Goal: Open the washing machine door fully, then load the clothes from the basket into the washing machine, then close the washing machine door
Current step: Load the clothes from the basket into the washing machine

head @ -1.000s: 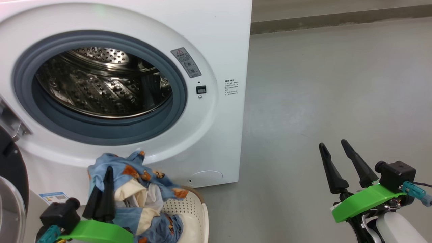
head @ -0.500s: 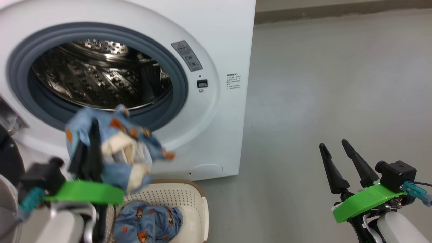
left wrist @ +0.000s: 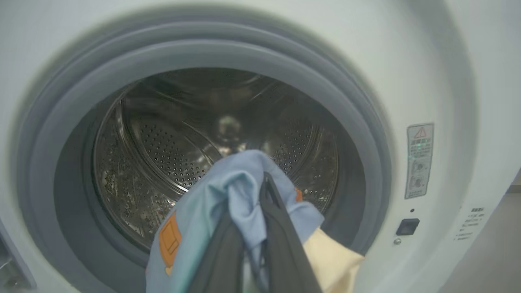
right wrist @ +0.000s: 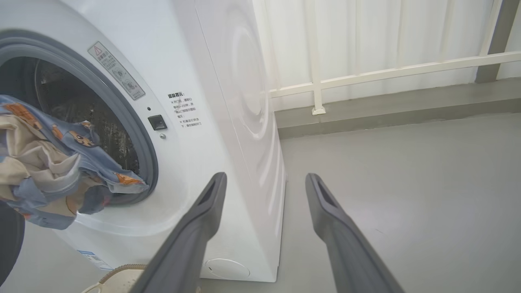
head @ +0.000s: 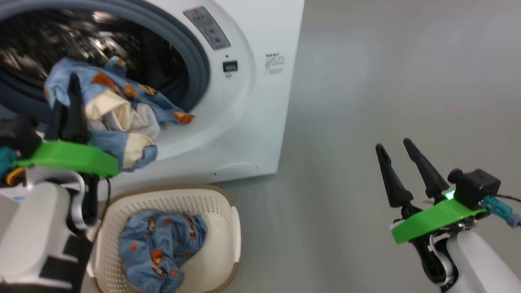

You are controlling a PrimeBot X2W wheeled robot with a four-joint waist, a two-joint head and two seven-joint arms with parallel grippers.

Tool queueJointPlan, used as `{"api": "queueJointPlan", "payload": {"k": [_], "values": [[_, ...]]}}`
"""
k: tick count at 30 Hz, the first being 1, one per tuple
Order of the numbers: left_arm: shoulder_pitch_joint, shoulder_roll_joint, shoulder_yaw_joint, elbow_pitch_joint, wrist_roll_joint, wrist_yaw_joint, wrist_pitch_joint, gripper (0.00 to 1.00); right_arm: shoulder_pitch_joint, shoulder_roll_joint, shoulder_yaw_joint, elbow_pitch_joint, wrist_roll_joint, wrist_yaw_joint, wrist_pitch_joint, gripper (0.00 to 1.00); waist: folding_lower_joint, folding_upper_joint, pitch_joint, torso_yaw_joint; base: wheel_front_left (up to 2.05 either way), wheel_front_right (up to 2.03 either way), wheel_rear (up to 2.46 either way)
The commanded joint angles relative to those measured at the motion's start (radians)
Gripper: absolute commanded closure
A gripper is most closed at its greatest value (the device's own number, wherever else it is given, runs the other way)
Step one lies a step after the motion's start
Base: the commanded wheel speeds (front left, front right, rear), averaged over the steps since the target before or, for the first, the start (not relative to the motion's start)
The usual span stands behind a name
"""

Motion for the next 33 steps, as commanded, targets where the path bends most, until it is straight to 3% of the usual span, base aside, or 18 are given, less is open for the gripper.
{"api": "queueJointPlan", "payload": {"k": [1, 11, 19, 23, 30, 31, 32, 33], "values": [[-0.075, 0.033, 0.043, 0.04, -0.012, -0.016, 0.003, 1.0, -0.031, -0.005, 0.011, -0.03, -0.017, 0.006, -0.008, 0.0, -0.0001, 0.0, 0.108, -0.047, 0.0, 0.0, 0.0], [-0.355, 0.053, 0.054, 0.413, -0.018, -0.093, -0.005, 1.0, -0.082, 0.036, -0.006, -0.069, -0.046, 0.006, -0.008, 0.0, -0.0001, 0.0, 0.276, -0.12, 0.0, 0.0, 0.0], [-0.557, 0.091, 0.063, 0.585, 0.002, -0.118, -0.013, 1.0, -0.097, 0.066, -0.023, -0.094, -0.064, 0.006, -0.008, 0.0, -0.0001, 0.0, 0.376, -0.177, 0.0, 0.0, 0.0], [-0.646, 0.116, 0.079, 0.595, 0.023, -0.115, -0.016, 1.0, -0.102, 0.077, -0.028, -0.104, -0.072, 0.006, -0.008, 0.0, -0.0001, 0.0, 0.408, -0.198, 0.0, 0.0, 0.0], [-0.655, 0.139, 0.192, 0.391, 0.129, -0.065, -0.016, 1.0, -0.106, 0.094, -0.037, -0.111, -0.081, 0.006, -0.008, 0.0, -0.0001, 0.0, 0.424, -0.21, 0.0, 0.0, 0.0], [-0.641, 0.131, 0.21, 0.389, 0.134, -0.064, -0.016, 0.81, -0.107, 0.096, -0.037, -0.109, -0.082, 0.006, -0.008, 0.0, -0.0001, 0.0, 0.421, -0.209, 0.0, 0.0, 0.0], [-0.629, 0.123, 0.222, 0.4, 0.137, -0.065, -0.016, 0.0, -0.107, 0.098, -0.036, -0.107, -0.082, 0.006, -0.008, 0.0, -0.0001, 0.0, 0.416, -0.208, 0.0, 0.0, 0.0], [-0.622, 0.116, 0.232, 0.407, 0.143, -0.066, -0.016, 0.0, -0.107, 0.099, -0.035, -0.105, -0.082, 0.006, -0.008, 0.0, -0.0001, 0.0, 0.411, -0.205, 0.0, 0.0, 0.0]]}}
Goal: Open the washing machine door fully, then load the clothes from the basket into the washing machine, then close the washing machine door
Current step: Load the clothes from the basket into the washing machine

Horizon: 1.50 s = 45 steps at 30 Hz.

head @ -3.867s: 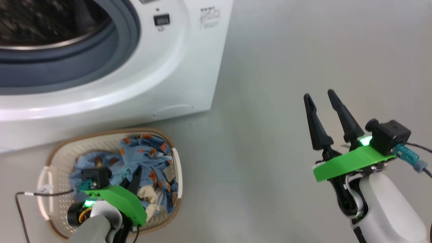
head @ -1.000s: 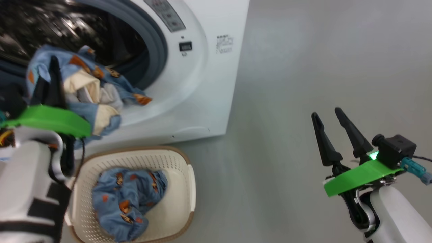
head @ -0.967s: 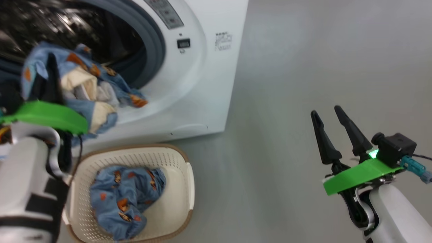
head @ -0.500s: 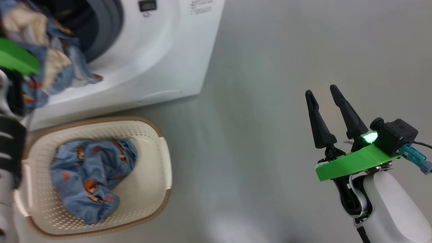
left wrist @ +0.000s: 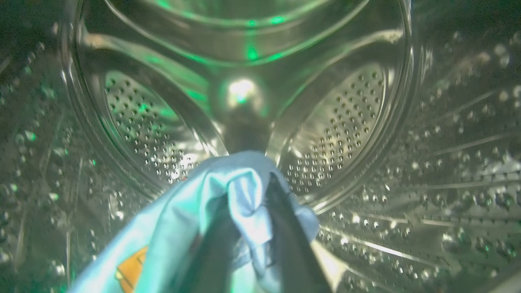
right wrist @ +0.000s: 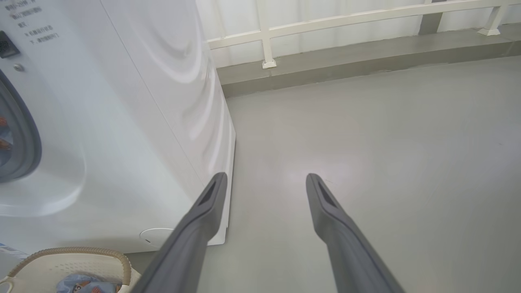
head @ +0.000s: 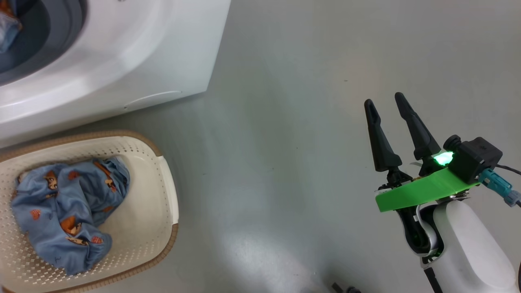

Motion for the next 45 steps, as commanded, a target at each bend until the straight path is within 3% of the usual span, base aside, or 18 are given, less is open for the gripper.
{"api": "queueJointPlan", "payload": {"k": [1, 9, 21, 32, 45], "values": [[0.034, 0.025, 0.026, 0.007, 0.015, 0.001, -0.005, 0.0, 0.005, 0.001, 0.013, -0.016, -0.001, 0.006, -0.008, 0.0, 0.0, 0.0, -0.012, 0.004, 0.0, 0.0, 0.0], [0.074, -0.015, 0.042, 0.14, 0.04, -0.04, -0.005, 0.0, -0.005, -0.004, 0.026, 0.001, 0.007, 0.006, -0.008, 0.0, 0.0, 0.0, -0.077, 0.033, 0.0, 0.0, 0.0], [0.215, -0.061, 0.056, 0.142, 0.083, -0.099, -0.005, 0.0, 0.007, -0.013, 0.047, 0.035, 0.032, 0.006, -0.008, 0.0, 0.0, 0.0, -0.23, 0.084, 0.0, 0.0, 0.0], [0.467, -0.138, 0.069, 0.007, 0.118, -0.128, -0.005, 0.0, 0.054, -0.038, 0.054, 0.077, 0.062, 0.006, -0.008, 0.0, 0.0, 0.0, -0.393, 0.139, 0.0, 0.0, 0.0], [0.737, -0.202, 0.09, -0.22, 0.143, -0.135, -0.005, 0.0, 0.106, -0.061, 0.053, 0.091, 0.078, 0.006, -0.008, 0.0, 0.0, 0.0, -0.503, 0.198, 0.0, 0.0, 0.0]]}}
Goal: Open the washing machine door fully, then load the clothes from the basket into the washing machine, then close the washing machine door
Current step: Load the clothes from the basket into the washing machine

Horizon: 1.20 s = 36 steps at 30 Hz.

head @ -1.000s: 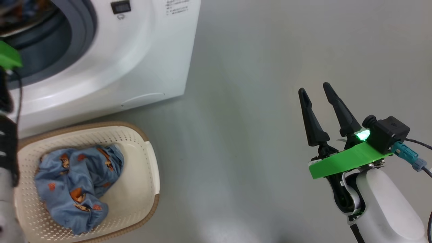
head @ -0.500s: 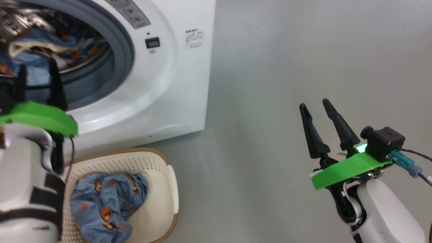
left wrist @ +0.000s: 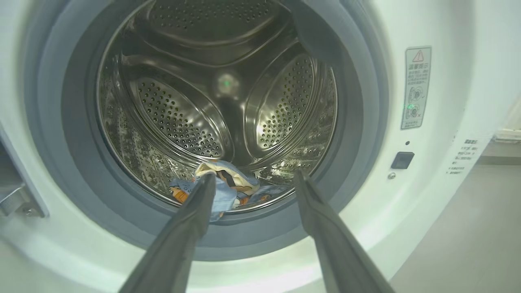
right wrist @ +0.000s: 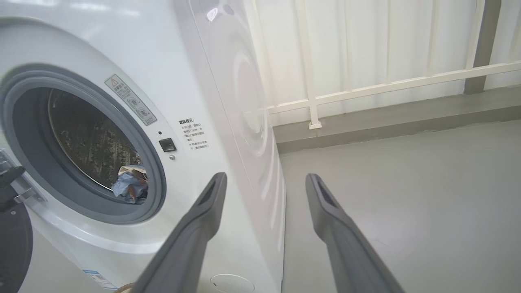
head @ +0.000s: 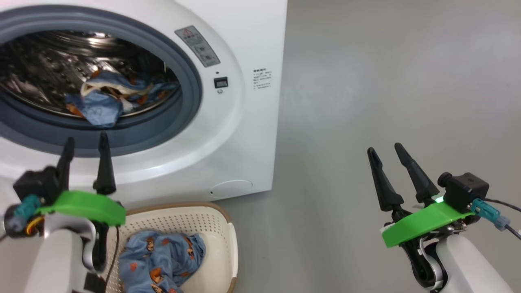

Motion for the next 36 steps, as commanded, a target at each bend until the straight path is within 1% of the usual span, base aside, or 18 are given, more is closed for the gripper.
{"api": "queueJointPlan", "payload": {"k": [1, 8, 15, 19, 27, 36], "values": [[0.024, 0.03, 0.033, -0.048, 0.012, -0.003, -0.006, 0.0, 0.009, -0.014, 0.013, -0.02, 0.01, 0.006, -0.008, 0.0, 0.0, 0.0, -0.04, 0.03, 0.0, 0.0, 0.0], [0.186, 0.011, 0.042, -0.166, 0.027, 0.006, -0.006, 0.0, 0.047, -0.028, 0.019, -0.016, 0.02, 0.006, -0.008, 0.0, 0.0, 0.0, -0.101, 0.048, 0.0, 0.0, 0.0], [0.292, 0.0, 0.045, -0.241, 0.027, 0.018, -0.006, 0.0, 0.072, -0.043, 0.022, -0.019, 0.026, 0.006, -0.008, 0.0, 0.0, 0.0, -0.131, 0.057, 0.0, 0.0, 0.0], [0.343, -0.011, 0.046, -0.291, 0.029, 0.04, -0.006, 0.0, 0.079, -0.054, 0.023, -0.026, 0.025, 0.006, -0.008, 0.0, 0.0, 0.0, -0.134, 0.062, 0.0, 0.0, 0.0], [0.396, -0.035, 0.04, -0.343, 0.012, 0.059, 0.002, 0.0, 0.081, -0.069, 0.022, -0.031, 0.022, 0.006, -0.008, 0.0, 0.0, 0.0, -0.134, 0.074, 0.0, 0.0, 0.0], [0.408, -0.042, 0.034, -0.36, -0.002, 0.07, 0.008, 0.0, 0.073, -0.077, 0.025, -0.031, 0.022, 0.006, -0.008, 0.0, 0.0, 0.0, -0.129, 0.073, 0.0, 0.0, 0.0]]}}
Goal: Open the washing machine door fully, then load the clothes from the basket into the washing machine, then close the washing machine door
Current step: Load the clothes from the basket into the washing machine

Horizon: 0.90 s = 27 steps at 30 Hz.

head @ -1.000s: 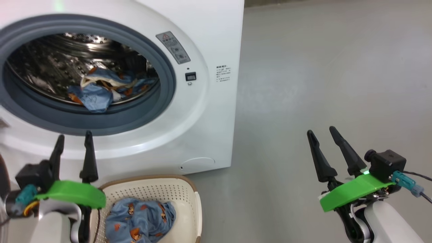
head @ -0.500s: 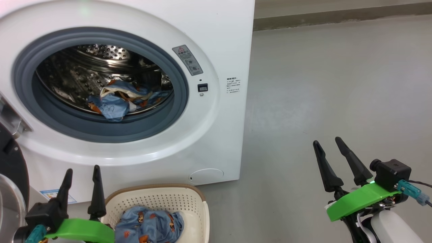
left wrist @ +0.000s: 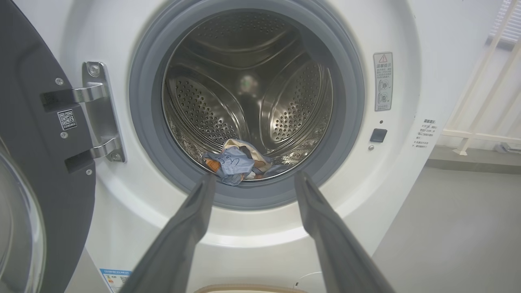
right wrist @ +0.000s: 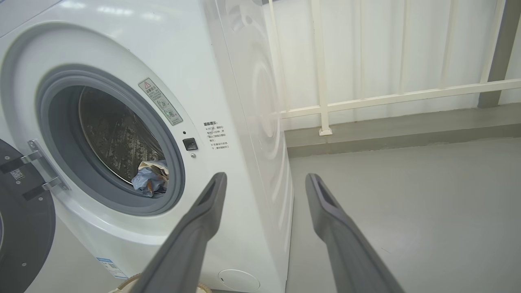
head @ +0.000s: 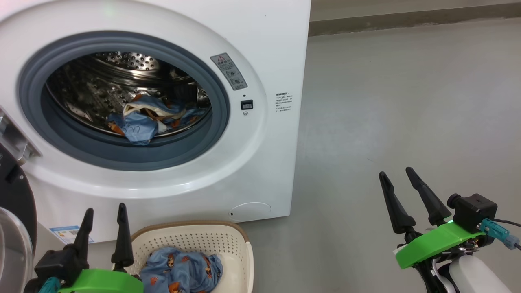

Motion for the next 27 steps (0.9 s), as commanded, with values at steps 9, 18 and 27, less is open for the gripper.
{"api": "queueJointPlan", "payload": {"k": [9, 18, 27], "values": [[-0.006, 0.017, 0.021, -0.031, -0.015, 0.015, -0.002, 0.0, -0.024, -0.016, 0.025, -0.021, 0.003, 0.006, -0.008, 0.0, 0.0001, 0.0, 0.005, -0.005, 0.0, 0.0, 0.0], [-0.009, 0.022, 0.017, -0.027, -0.023, 0.017, -0.001, 0.0, -0.028, -0.013, 0.026, -0.019, 0.003, 0.006, -0.008, 0.0, 0.0001, 0.0, 0.009, -0.009, 0.0, 0.0, 0.0], [-0.037, 0.032, 0.012, -0.003, -0.03, 0.022, 0.004, 0.0, -0.033, -0.012, 0.029, -0.017, -0.003, 0.006, -0.008, 0.0, 0.0001, 0.0, 0.023, -0.018, 0.0, 0.0, 0.0]]}}
